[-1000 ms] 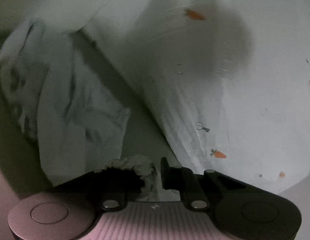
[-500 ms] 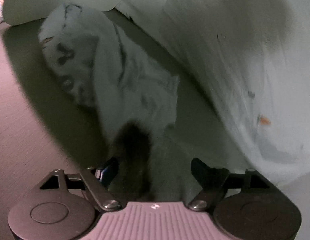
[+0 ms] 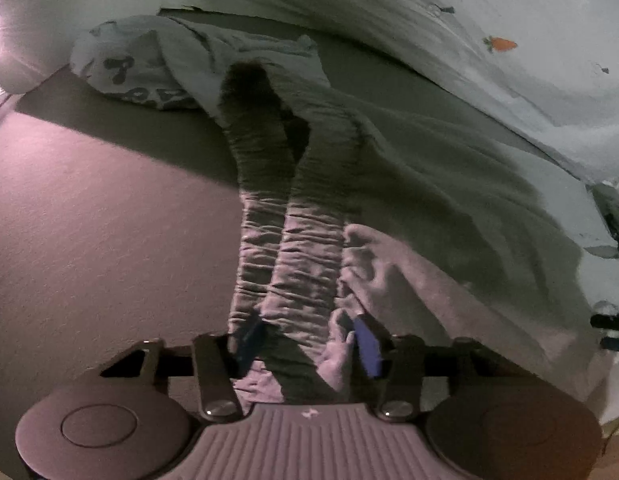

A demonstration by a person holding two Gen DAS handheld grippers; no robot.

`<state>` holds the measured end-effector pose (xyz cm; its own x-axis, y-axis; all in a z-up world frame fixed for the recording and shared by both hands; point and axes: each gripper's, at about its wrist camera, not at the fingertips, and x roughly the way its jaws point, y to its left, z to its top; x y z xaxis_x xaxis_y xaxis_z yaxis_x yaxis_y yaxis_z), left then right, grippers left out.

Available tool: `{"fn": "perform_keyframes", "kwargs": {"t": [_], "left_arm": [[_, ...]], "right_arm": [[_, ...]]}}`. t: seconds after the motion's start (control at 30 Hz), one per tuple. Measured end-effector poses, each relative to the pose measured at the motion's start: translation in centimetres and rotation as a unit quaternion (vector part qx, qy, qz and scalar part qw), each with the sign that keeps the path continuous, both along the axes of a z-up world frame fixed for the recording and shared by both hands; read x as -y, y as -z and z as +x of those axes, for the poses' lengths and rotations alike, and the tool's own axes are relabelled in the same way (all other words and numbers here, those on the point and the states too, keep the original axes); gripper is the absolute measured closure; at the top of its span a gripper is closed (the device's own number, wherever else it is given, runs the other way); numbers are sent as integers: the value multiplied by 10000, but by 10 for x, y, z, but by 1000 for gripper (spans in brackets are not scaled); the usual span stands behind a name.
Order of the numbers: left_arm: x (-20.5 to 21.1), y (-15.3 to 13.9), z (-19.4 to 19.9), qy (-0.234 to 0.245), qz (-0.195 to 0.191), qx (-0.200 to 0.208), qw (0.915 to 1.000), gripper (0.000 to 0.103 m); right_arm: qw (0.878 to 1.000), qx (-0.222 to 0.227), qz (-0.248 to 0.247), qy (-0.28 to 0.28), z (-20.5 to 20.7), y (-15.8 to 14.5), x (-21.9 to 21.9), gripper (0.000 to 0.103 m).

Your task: Fold clothes

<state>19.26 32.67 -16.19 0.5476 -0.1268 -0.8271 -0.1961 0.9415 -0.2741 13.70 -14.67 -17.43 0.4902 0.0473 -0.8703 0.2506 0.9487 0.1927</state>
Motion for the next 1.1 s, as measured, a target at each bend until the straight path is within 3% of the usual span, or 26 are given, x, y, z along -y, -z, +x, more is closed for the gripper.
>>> {"fn": "perform_keyframes", "kwargs": {"t": [0.2,0.37,0.43,0.53,0.7,0.9,1.0,1.1], "left_arm": [[-12,-4,-27,248,73,134,9996,46],[2,-5,-16,687,652,133,9954,43],[4,-4,-13,807,816,157,9933,49],[4,-4,-15,1015,1148,229,9879,70],[-3,-13,-30,1062,1055,411,9879,82],[-5,-44,-73,1075,935,720,9872,85],[-11,-45,-93,1036,769,623,9897,85],[-18,-20,-95,886,578,221,9941,84]], "right_arm": [[9998,11,22,-189,-12,4,-12,37],[9999,77,30,-130,-26,4,-18,37],[9999,109,14,-99,-33,5,-21,37],[9999,117,-12,-68,-38,5,-26,37],[9999,131,-56,-16,-47,6,-33,36],[9999,118,-114,1,-54,7,-39,35],[9999,61,-124,-13,-57,11,-39,33],[9998,61,-190,-64,-57,11,-42,32]]}}
